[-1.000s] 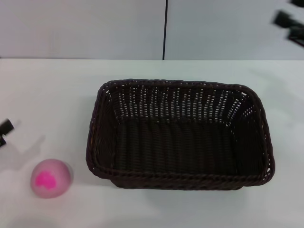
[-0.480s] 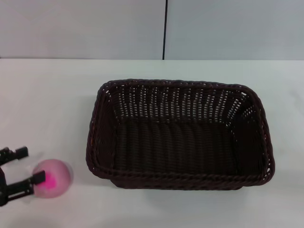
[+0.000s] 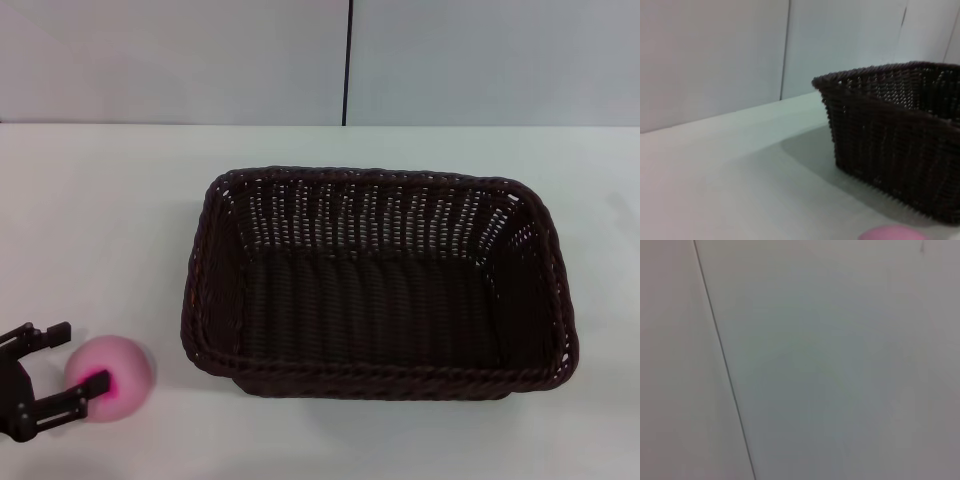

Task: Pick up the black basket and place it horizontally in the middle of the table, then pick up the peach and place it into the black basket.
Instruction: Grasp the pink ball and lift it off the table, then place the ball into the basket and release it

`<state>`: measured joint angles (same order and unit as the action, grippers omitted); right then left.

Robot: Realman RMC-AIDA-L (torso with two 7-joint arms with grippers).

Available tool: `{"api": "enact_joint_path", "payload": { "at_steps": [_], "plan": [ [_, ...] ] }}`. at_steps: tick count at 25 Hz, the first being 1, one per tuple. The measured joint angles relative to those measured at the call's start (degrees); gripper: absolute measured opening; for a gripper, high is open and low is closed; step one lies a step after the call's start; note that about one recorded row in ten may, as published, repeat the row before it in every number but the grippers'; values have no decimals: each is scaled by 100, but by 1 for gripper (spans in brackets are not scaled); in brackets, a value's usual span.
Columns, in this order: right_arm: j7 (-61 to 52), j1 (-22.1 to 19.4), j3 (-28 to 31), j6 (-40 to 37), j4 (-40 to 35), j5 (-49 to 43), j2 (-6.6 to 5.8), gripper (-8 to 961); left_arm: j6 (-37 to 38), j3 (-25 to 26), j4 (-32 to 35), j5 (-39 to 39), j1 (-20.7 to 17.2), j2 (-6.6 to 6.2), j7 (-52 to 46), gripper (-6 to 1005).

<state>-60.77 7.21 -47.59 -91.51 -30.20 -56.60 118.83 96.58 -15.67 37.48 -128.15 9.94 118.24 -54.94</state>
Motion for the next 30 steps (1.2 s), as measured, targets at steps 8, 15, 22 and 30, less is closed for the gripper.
{"api": "enact_joint_path", "payload": {
  "at_steps": [8, 15, 22, 30],
  "plan": [
    [343, 86, 135, -4, 508, 51, 13, 664, 12, -11, -24, 45, -20, -3, 313, 707],
    [450, 99, 305, -42, 744, 58, 13, 664, 31, -19, -103, 33, 59, -7, 290, 366],
    [457, 47, 500, -140, 804, 58, 13, 664, 255, 254, -103, 216, 128, -5, 234, 235],
    [461, 113, 462, -140, 874, 38, 10, 664, 651, 503, -168, 1775, 315, 25, 79, 194]
  ]
}}
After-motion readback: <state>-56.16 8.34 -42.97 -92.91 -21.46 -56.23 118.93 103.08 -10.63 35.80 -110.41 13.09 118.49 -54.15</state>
